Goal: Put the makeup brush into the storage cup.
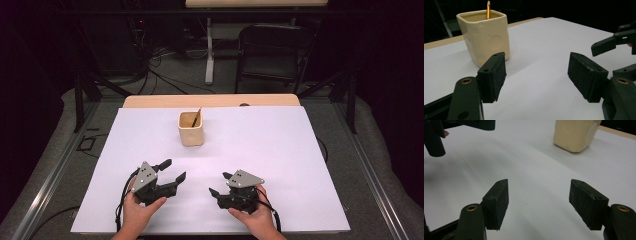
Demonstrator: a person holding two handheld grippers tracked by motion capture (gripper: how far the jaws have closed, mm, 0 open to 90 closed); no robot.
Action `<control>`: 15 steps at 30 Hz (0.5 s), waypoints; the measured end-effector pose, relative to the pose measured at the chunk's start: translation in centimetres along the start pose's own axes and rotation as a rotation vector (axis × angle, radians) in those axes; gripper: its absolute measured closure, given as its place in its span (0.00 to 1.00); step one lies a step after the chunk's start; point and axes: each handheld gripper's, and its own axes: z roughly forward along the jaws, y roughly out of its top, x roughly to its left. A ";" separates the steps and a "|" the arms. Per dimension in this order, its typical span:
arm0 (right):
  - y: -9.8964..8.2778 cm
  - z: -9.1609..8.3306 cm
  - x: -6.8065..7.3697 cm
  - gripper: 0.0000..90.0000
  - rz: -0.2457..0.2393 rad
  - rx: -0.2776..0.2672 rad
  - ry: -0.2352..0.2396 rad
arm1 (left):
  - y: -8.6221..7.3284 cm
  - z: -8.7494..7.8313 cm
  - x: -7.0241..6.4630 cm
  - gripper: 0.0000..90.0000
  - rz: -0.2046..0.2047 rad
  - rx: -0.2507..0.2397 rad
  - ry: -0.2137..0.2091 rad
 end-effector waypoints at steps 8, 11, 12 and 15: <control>0.0 0.0 0.0 0.35 0.001 -0.002 -0.002 | -0.7 -0.3 -0.1 0.35 0.003 0.012 -0.007; 0.0 -0.1 0.0 0.35 0.003 -0.003 -0.002 | -0.9 -0.4 -0.1 0.35 0.000 0.010 -0.005; 0.0 -0.1 0.0 0.35 0.002 -0.004 -0.002 | -1.0 -0.4 -0.1 0.35 -0.001 0.007 -0.007; 0.0 -0.1 0.0 0.35 0.002 -0.004 -0.002 | -1.2 -0.5 -0.2 0.35 0.002 0.004 -0.005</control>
